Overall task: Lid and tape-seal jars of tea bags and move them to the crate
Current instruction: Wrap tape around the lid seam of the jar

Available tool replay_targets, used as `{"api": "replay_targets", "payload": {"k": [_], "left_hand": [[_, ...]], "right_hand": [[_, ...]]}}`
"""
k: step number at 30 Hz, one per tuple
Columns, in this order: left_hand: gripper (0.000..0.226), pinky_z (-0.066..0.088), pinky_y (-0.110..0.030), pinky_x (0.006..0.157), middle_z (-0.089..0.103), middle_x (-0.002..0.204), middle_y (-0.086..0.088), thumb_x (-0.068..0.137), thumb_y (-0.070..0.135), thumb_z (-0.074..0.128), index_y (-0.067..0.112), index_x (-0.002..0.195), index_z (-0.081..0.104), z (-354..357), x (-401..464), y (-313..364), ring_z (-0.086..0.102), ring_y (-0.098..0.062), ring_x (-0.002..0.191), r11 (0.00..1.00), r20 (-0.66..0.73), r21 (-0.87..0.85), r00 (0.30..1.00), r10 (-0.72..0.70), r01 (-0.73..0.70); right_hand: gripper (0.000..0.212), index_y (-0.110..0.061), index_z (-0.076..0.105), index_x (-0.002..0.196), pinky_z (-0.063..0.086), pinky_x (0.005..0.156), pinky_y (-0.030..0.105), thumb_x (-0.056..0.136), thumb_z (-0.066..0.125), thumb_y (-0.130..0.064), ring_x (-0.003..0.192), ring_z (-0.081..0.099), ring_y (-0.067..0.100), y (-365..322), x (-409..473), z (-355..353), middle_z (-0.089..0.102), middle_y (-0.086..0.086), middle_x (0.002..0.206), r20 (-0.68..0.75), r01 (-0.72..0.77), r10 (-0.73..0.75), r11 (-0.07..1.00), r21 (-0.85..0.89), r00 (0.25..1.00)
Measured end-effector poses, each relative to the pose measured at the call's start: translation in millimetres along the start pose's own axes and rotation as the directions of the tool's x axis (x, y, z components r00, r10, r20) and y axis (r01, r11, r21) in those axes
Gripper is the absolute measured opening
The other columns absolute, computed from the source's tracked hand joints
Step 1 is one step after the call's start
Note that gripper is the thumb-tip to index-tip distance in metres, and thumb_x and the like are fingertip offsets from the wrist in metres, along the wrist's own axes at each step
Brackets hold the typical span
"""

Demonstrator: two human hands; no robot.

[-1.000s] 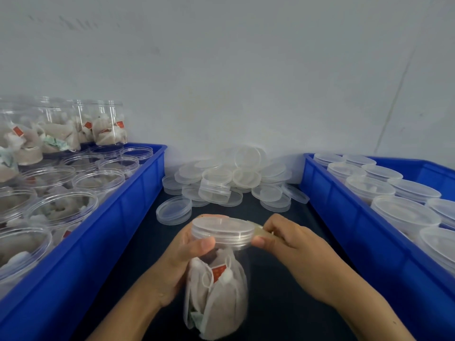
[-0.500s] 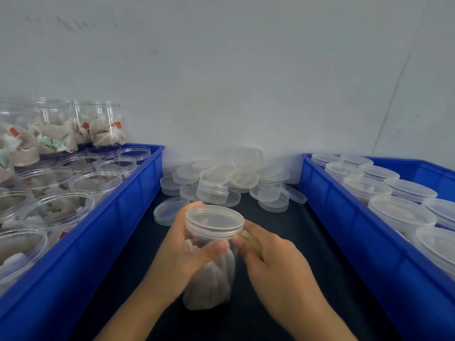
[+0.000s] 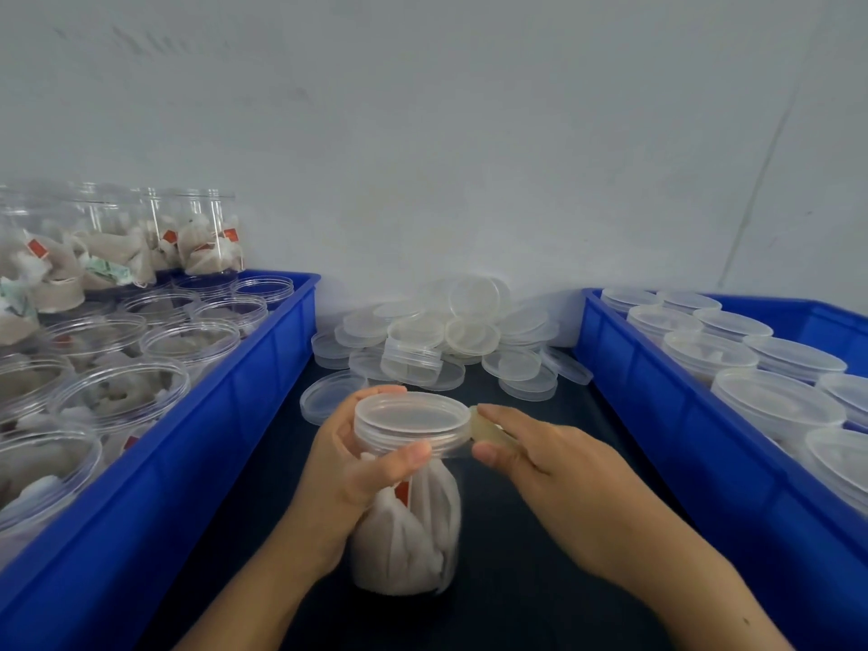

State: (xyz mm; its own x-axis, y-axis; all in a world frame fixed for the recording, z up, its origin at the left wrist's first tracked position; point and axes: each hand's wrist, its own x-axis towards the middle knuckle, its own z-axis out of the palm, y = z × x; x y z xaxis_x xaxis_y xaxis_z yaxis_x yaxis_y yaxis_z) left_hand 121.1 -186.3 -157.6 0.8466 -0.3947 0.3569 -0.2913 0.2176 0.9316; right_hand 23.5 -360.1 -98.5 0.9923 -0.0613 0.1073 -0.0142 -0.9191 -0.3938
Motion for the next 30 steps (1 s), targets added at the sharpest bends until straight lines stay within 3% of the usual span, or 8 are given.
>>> {"api": "replay_targets", "payload": {"k": [3,7,10,18,21,24,27,30], "left_hand": [[0.098,0.056,-0.024,0.078,0.073,0.108,-0.003,0.03,0.064,0.089,0.021,0.115,0.063,-3,0,0,0.069,-0.016,0.101,0.998,0.064,-0.043,0.997,-0.039,0.042],[0.089,0.054,-0.021,0.081,0.072,0.111,-0.007,0.035,0.06,0.091,0.024,0.113,0.067,-9,2,1,0.068,-0.019,0.105,0.995,0.178,-0.056,0.981,-0.075,0.086],[0.091,0.054,-0.022,0.083,0.071,0.115,-0.009,0.041,0.058,0.09,0.02,0.119,0.063,-9,2,0,0.067,-0.021,0.108,0.99,0.264,-0.065,0.959,-0.106,0.127],[0.084,0.053,-0.023,0.085,0.069,0.122,-0.008,0.047,0.049,0.09,0.025,0.124,0.064,-12,2,0,0.064,-0.021,0.114,0.977,0.329,-0.122,0.936,-0.126,0.174],[0.093,0.052,-0.021,0.086,0.067,0.123,0.001,0.05,0.04,0.084,0.024,0.133,0.046,-16,3,8,0.063,-0.016,0.114,0.987,0.321,0.002,0.934,-0.154,0.162],[0.082,0.052,-0.022,0.088,0.056,0.13,0.02,0.054,0.048,0.078,0.041,0.13,0.048,-25,3,30,0.06,0.002,0.11,0.958,0.359,0.254,0.907,-0.22,0.131],[0.101,0.037,-0.02,0.107,0.033,0.135,0.041,0.051,0.077,0.067,0.049,0.141,0.032,-25,-1,54,0.038,0.016,0.124,0.76,0.332,0.65,0.9,-0.282,-0.002],[0.118,0.037,-0.018,0.094,0.03,0.135,0.025,0.044,0.102,0.032,0.039,0.143,0.022,11,-8,65,0.035,0.004,0.123,0.398,0.155,0.916,0.955,-0.255,-0.042]], "right_hand": [[0.043,-0.037,0.044,0.131,0.039,0.093,0.029,0.096,0.028,-0.058,0.114,0.051,0.011,6,-1,-4,0.059,-0.004,0.126,0.038,-0.008,0.007,1.0,0.023,0.999],[0.05,-0.045,0.041,0.136,0.038,0.087,0.022,0.091,0.028,-0.064,0.116,0.051,0.005,12,0,-4,0.058,-0.014,0.129,0.05,0.016,-0.019,0.998,0.056,0.999],[0.057,-0.056,0.034,0.138,0.038,0.097,0.019,0.084,0.023,-0.069,0.123,0.047,-0.003,12,2,-3,0.054,-0.027,0.134,0.027,0.076,-0.079,0.993,0.09,0.997],[0.053,-0.056,0.028,0.143,0.043,0.104,0.035,0.091,0.026,-0.066,0.121,0.052,0.007,15,10,8,0.059,-0.011,0.128,0.016,0.119,-0.124,0.978,0.17,0.992],[0.049,-0.058,0.027,0.141,0.044,0.103,0.037,0.093,0.027,-0.063,0.12,0.053,0.011,15,12,14,0.059,-0.008,0.129,0.01,0.124,-0.129,0.969,0.214,0.992],[0.056,-0.06,0.032,0.137,0.046,0.101,0.035,0.084,0.02,-0.071,0.117,0.055,0.008,15,10,17,0.061,-0.01,0.127,-0.001,0.127,-0.13,0.963,0.236,0.992],[0.062,-0.058,0.035,0.135,0.048,0.097,0.034,0.078,0.016,-0.075,0.111,0.057,0.005,15,10,20,0.063,-0.01,0.121,-0.004,0.13,-0.133,0.967,0.217,0.991],[0.039,-0.058,0.035,0.134,0.05,0.092,0.035,0.096,0.027,-0.06,0.105,0.059,0.009,14,11,24,0.064,-0.008,0.115,-0.001,0.139,-0.141,0.976,0.168,0.99]]}}
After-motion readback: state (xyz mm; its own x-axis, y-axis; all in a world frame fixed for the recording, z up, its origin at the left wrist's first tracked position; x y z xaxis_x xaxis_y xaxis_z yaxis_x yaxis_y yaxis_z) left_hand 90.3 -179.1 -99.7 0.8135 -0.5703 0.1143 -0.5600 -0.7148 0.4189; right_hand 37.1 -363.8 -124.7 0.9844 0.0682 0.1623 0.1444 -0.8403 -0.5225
